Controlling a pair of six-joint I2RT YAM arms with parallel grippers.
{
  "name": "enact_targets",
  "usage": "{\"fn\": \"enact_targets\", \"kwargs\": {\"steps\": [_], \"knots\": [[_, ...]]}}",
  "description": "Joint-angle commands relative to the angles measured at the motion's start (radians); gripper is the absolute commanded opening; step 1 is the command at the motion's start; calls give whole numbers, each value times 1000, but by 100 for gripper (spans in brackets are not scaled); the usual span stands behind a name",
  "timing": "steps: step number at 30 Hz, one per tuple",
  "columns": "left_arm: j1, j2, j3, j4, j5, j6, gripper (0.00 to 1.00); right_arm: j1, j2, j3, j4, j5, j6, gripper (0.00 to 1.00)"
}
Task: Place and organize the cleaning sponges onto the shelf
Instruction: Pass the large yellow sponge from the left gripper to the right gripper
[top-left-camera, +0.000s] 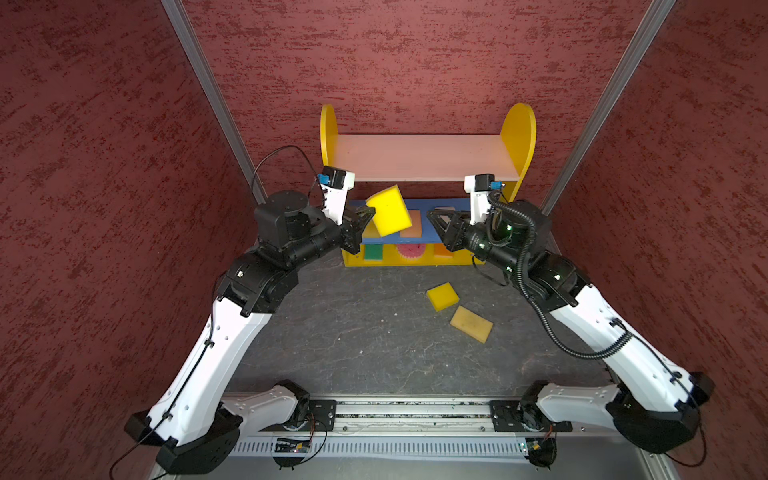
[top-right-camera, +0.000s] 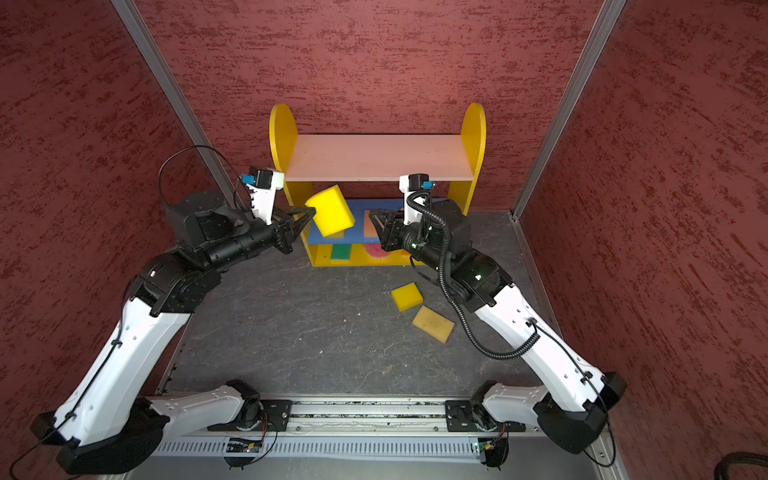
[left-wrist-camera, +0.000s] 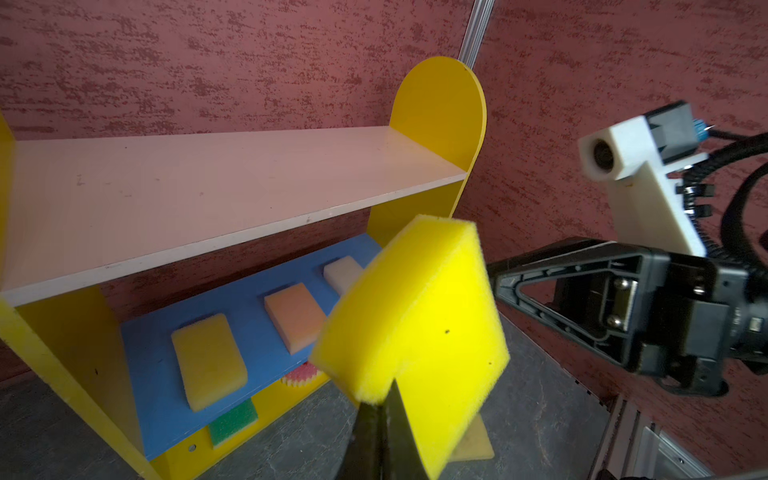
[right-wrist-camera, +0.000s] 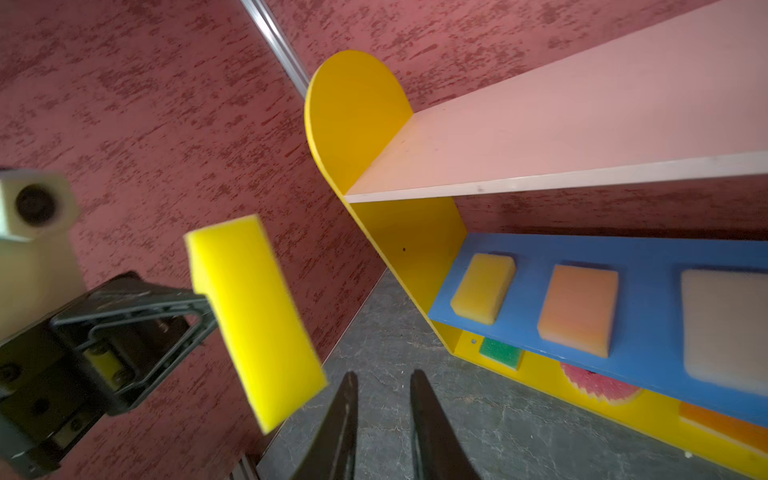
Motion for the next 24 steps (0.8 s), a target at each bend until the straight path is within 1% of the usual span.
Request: {"fn": "enact_targets", "kwargs": {"steps": [1, 4, 6, 16, 20, 23, 24], "knots": [[-3, 57, 61, -60, -11, 66, 0, 56, 23, 66, -21, 59, -111, 30], [-6, 76, 85, -66, 3, 61, 0, 87, 35, 96, -22, 83, -148, 41], [-6, 73, 82, -60, 16, 55, 0, 92, 30, 92, -4, 94, -154, 46], [-6, 25, 43, -58, 62, 27, 0, 95, 59, 79, 16, 135, -194, 56], [-6, 16, 20, -50, 66, 21, 0, 95, 71, 78, 32, 99, -183, 57], [-5, 15, 19, -47, 84, 13, 0, 95, 82, 80, 47, 54, -151, 54], [-6, 15, 16, -42, 87, 9, 0, 95, 85, 75, 60, 37, -139, 51]]}}
